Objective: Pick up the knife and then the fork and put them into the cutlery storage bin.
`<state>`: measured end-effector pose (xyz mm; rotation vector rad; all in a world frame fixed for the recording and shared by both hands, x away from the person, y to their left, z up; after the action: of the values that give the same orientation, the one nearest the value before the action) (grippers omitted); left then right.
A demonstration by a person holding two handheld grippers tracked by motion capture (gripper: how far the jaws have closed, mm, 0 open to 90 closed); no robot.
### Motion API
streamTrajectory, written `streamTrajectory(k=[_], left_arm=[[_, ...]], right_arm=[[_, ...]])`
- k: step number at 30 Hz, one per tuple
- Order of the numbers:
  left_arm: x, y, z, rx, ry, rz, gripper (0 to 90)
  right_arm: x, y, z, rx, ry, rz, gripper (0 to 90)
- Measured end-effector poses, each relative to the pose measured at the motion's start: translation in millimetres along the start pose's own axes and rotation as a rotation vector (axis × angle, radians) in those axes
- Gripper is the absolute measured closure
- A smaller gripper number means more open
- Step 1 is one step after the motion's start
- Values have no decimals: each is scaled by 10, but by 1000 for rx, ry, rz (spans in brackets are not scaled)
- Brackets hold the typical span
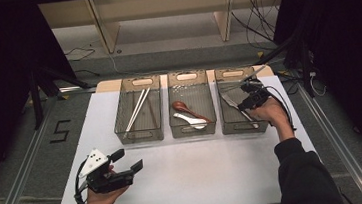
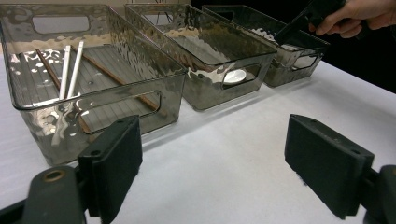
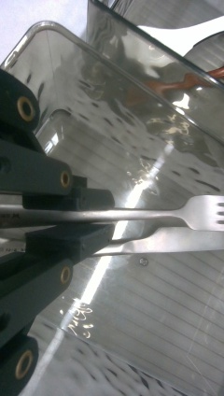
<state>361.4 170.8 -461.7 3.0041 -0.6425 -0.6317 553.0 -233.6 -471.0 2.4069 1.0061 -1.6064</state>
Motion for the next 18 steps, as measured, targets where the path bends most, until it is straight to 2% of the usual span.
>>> streamTrajectory(k=[4,11,18], left_arm=[[1,1,-3,-5,2,-1,188],[1,5,-4,-5,3,-1,188],[0,3,-4,-4,3,-1,188]], right_arm=[[31,8,24,6,-26,-2,815],[11,-21,-1,3,-2,-22,808],[-28,-10,10,3,4,-19,795]])
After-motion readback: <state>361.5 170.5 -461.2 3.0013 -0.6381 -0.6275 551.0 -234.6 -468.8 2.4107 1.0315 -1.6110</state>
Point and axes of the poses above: each handheld gripper's, and its own axes: x roughly forward along the jaws, z roughly out of its underside, y roughly to its right, the point moved 7 cm from there along x, roughly forward along the jaws, and after that the axes turned 15 degrees about -z, right-handed, at the moved point
